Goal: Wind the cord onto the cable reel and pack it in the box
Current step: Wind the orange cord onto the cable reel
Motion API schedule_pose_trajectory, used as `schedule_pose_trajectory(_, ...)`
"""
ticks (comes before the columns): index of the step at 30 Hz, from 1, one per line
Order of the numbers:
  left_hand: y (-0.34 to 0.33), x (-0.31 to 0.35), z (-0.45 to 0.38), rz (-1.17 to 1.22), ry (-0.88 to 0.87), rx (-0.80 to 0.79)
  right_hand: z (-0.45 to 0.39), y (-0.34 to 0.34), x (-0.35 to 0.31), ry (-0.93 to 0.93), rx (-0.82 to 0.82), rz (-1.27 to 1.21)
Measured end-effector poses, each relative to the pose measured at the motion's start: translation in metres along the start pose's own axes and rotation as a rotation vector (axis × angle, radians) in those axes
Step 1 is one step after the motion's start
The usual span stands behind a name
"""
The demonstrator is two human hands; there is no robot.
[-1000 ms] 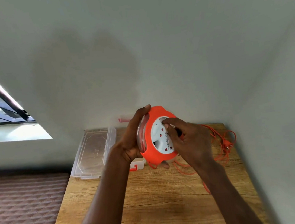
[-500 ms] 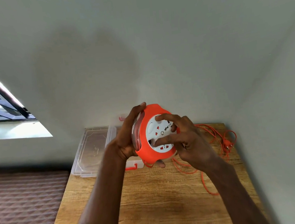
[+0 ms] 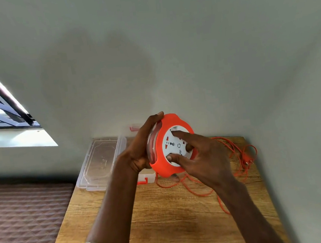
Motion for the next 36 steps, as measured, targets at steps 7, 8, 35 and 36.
schedule_pose_trajectory(7,0.0,0.001,-0.001,0.013,-0.023,0.009,0.002,0.007,0.008,0.239,0.081,-0.074)
schedule_pose_trajectory(8,0.002,0.0,-0.001,0.0,-0.008,0.019,0.0,0.005,0.006,0.286,0.031,-0.093)
schedule_pose_trajectory(35,0.0,-0.009,-0.002,0.012,0.001,0.042,0.011,-0.006,0.002,0.019,0.031,-0.036)
schedule_pose_trajectory(36,0.001,-0.008,-0.001,0.014,0.0,0.041,0.01,-0.006,0.005,-0.002,0.0,-0.045)
Point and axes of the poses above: each hand's wrist, its own z-axis away from the middle knuckle, its own y-axis out of the back of the hand, x = y × z, the point moved 7 cm from there along -z, towards the middle knuckle, and after that the axes turned 3 degrees about -z, right-handed, at the moved point
